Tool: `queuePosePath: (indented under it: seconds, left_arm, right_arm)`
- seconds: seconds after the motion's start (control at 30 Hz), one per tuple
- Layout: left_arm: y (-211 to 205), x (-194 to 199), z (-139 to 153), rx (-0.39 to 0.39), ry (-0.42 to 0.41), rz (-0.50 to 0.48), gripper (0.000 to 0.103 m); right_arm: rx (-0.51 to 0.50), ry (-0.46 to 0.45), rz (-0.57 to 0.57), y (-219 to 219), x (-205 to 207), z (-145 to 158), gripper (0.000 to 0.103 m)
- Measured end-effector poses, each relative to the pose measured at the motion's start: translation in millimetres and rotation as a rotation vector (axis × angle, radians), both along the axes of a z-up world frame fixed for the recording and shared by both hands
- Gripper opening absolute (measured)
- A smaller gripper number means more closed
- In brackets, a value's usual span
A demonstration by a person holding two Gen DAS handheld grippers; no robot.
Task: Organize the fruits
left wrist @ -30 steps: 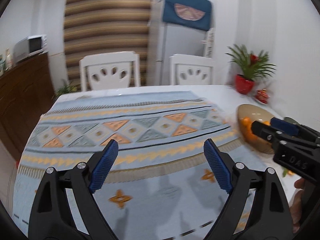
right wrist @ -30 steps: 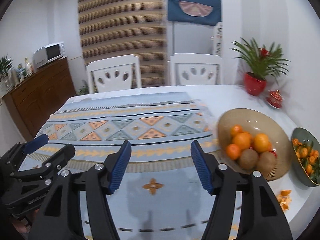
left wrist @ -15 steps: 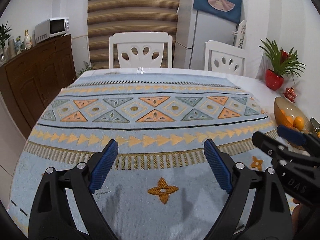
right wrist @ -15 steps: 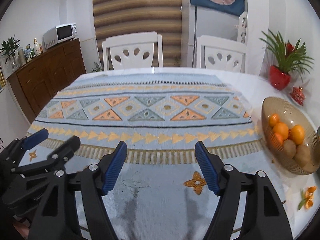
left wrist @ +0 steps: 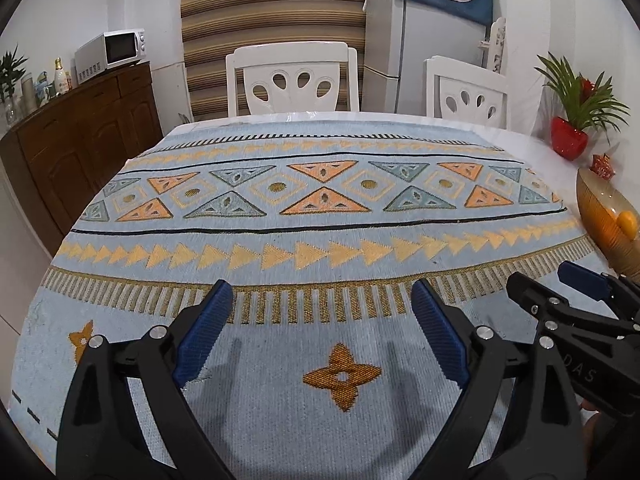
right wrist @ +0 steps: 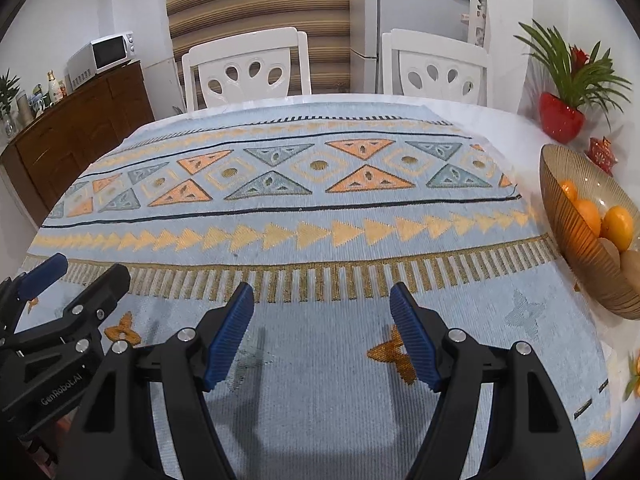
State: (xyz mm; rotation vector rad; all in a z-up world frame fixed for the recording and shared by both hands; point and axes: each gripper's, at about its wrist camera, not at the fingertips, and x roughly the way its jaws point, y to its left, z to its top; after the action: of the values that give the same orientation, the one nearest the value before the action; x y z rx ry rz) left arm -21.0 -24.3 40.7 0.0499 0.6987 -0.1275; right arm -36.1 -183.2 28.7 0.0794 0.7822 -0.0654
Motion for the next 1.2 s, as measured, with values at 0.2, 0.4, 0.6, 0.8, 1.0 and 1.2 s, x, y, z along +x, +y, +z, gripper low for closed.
queuePosePath:
  seconds: [0.2, 0.4, 0.6, 0.8, 1.0, 1.2]
  left_arm:
    - [1.6, 2.3, -2.8, -0.006, 0.018, 0.021, 0.095]
    - [7.9, 5.8, -5.4, -0.029, 0.038, 0.049, 0.097]
    - [7.8, 6.9, -6.7, -0.019, 0.046, 0.064, 0.099]
    - [8.4, 8.7, -7.9, -0.013, 0.058, 0.073, 0.100]
    - [8.5, 9.7, -8.6, -0.009, 0.067, 0.081, 0.100]
    - [8.3, 10.5, -9.5, -0.007, 0.075, 0.087, 0.100]
  right_arm:
    - [-0.046, -0.034, -0.003, 7.0, -4.0, 0.9, 0.075]
    - [-0.063, -0.037, -0.001, 8.6, -3.5, 0.9, 0.079]
    - [-0.047, -0.024, -0.008, 5.4, -1.8, -1.0, 0.081]
    - [-0.048, -0.019, -0.012, 5.0, -1.1, -1.9, 0.084]
    - [-0.053, -0.018, -0.012, 4.8, -1.2, -1.8, 0.086]
    - [-0.054, -0.016, -0.014, 4.1, -0.4, -2.3, 0.088]
